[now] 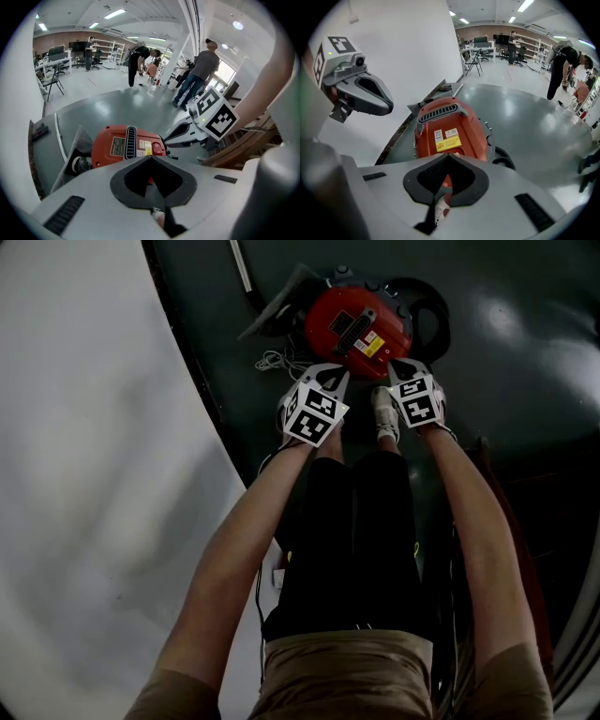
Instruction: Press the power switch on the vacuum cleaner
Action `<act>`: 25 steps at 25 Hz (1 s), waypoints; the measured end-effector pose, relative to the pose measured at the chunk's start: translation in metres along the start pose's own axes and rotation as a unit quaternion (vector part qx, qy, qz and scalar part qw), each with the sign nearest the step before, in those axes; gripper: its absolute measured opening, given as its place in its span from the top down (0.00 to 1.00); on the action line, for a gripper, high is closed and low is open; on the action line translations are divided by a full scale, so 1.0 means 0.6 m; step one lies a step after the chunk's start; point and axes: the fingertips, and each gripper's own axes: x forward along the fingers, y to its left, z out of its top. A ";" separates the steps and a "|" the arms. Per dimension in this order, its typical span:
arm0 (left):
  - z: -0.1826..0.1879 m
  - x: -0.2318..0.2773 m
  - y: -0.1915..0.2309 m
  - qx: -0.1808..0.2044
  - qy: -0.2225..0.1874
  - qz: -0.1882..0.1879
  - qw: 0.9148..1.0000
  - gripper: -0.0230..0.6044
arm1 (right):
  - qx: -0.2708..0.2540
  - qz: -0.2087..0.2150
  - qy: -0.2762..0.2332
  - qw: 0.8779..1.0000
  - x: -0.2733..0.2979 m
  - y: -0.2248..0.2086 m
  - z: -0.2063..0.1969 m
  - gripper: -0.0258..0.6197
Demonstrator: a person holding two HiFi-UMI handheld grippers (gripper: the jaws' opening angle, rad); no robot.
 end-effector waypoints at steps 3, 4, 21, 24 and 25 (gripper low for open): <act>-0.018 0.006 0.003 -0.008 0.002 0.002 1.000 0.95 | -0.005 0.004 0.004 1.000 0.017 0.014 -0.006 0.95; -0.022 0.008 0.003 -0.010 0.002 0.003 1.000 0.95 | -0.006 0.005 0.007 1.000 0.023 0.017 -0.009 0.95; -0.049 -0.006 -0.015 -0.031 -0.014 -0.001 0.999 0.95 | 0.011 -0.034 0.050 0.998 0.071 0.025 -0.025 0.95; -0.050 -0.010 -0.015 -0.030 -0.013 -0.002 0.999 0.95 | 0.030 -0.046 0.055 0.997 0.070 0.022 -0.028 0.95; -0.048 -0.015 -0.014 -0.030 -0.014 -0.002 0.999 0.95 | 0.036 -0.046 0.056 0.997 0.067 0.021 -0.026 0.95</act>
